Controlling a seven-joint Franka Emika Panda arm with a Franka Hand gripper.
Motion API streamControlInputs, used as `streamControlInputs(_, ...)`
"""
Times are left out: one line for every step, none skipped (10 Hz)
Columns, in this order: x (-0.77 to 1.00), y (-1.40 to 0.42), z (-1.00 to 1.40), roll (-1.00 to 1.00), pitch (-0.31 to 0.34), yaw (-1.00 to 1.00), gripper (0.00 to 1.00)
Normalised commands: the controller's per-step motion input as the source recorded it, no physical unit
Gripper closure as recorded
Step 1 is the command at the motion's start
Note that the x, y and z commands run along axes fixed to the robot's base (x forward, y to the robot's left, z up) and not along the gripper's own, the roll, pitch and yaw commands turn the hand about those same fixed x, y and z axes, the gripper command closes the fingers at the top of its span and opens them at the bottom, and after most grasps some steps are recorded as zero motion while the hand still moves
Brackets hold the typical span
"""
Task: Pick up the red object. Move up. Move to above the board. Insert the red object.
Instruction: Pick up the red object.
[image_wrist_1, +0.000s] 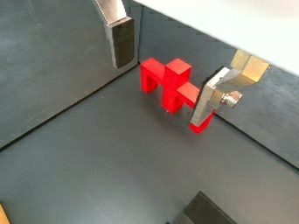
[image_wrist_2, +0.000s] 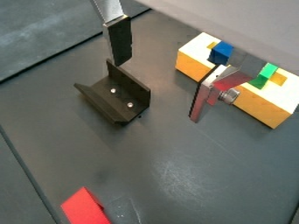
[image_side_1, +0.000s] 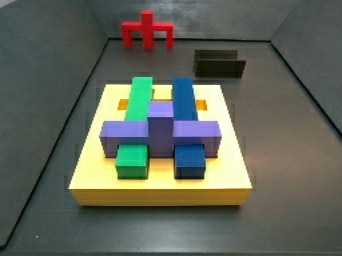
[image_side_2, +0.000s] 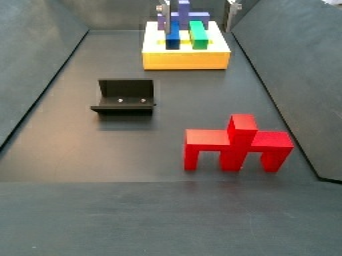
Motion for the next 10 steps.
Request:
streamControlInputs(0.0, 0.0, -0.01, 0.0, 0.017, 0.0, 0.0)
streamControlInputs(-0.01, 0.0, -0.06, 0.0, 0.0, 0.0, 0.0)
streamControlInputs(0.06, 0.31, -0.35, -0.01, 0.001, 0.05, 0.0)
streamControlInputs(0.09, 0.94, -0.56, -0.11, 0.001, 0.0, 0.0)
streamControlInputs(0.01, 1.0, -0.55, -0.02, 0.029, 0.0, 0.0)
streamControlInputs(0.0, 1.0, -0.48, 0.0, 0.05, 0.0, 0.0)
streamControlInputs(-0.16, 1.0, -0.27, 0.0, 0.1, 0.0, 0.0)
streamControlInputs(-0.28, 0.95, 0.0, 0.07, 0.12, 0.0, 0.0)
streamControlInputs(-0.39, 0.88, 0.0, 0.08, 0.094, 0.0, 0.0)
streamControlInputs(-0.47, 0.89, 0.0, 0.04, 0.051, 0.0, 0.0)
